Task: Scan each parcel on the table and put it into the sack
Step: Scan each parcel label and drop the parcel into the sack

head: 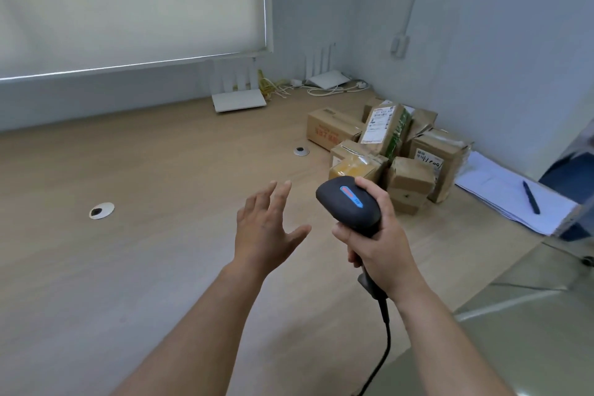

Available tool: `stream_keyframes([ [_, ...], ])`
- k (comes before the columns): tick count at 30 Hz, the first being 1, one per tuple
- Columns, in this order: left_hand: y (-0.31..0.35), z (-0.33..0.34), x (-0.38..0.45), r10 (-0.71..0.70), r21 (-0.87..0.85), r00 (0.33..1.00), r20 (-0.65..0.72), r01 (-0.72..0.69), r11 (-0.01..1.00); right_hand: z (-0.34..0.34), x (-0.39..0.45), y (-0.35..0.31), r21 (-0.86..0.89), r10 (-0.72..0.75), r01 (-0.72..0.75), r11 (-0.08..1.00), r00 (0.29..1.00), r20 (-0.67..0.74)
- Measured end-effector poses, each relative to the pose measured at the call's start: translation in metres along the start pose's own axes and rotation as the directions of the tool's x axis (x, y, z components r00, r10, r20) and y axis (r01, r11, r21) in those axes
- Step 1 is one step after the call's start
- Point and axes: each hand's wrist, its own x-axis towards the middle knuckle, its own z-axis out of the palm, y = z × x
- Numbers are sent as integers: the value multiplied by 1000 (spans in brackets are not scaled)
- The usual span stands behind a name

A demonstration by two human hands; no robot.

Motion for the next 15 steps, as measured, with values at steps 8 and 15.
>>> stream_keyframes([
  [8,34,41,69,52,9,993,103,-53,999,-39,46,26,-14,37,-38,999,997,-64],
  [15,69,87,128,27,17,983,180,-30,999,-84,97,56,15,98,-97,995,992,-74],
])
